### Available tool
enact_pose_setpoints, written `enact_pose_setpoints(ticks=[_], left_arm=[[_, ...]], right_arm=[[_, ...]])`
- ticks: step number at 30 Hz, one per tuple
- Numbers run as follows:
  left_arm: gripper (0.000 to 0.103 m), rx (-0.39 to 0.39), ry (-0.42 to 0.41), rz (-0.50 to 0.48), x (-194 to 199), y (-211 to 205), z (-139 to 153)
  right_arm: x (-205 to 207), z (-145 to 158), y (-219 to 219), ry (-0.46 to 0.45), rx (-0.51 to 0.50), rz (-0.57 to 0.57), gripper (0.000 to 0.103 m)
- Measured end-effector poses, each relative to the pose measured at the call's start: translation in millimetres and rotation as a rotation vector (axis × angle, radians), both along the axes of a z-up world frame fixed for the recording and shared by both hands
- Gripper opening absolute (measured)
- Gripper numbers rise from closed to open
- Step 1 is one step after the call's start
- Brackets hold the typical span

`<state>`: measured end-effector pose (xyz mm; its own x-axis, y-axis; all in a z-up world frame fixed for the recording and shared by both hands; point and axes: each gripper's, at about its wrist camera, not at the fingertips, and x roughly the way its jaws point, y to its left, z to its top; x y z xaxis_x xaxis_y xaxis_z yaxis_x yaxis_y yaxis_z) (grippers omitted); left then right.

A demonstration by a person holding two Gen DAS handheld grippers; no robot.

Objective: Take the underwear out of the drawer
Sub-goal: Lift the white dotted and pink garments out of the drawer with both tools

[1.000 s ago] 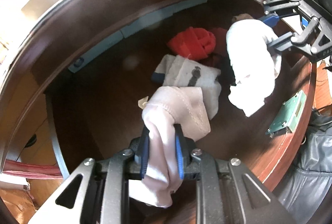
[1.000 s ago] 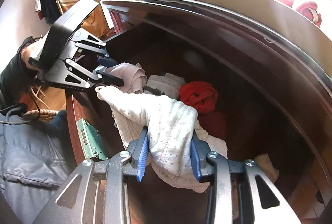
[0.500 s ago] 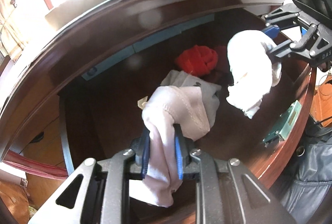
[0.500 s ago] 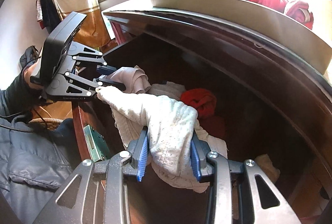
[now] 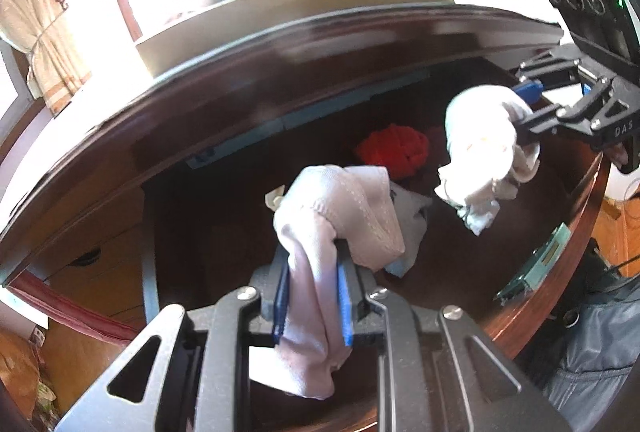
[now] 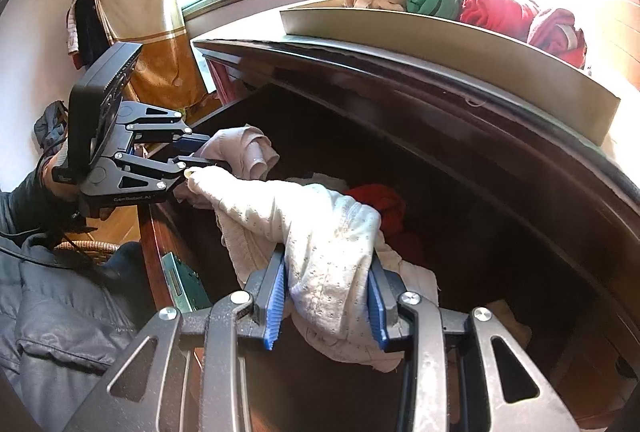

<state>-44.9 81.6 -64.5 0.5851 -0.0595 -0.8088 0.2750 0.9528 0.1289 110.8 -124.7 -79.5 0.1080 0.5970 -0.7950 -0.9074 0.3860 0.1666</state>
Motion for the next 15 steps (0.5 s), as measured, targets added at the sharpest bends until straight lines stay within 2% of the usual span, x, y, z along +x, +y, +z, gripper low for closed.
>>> enact_pose_setpoints(ticks=[15], left_arm=[[0.018,-0.096,-0.109,0.073,-35,31,22]], right_arm=[[-8,7,-14,-0.034,0.062,-0.066,0.037]])
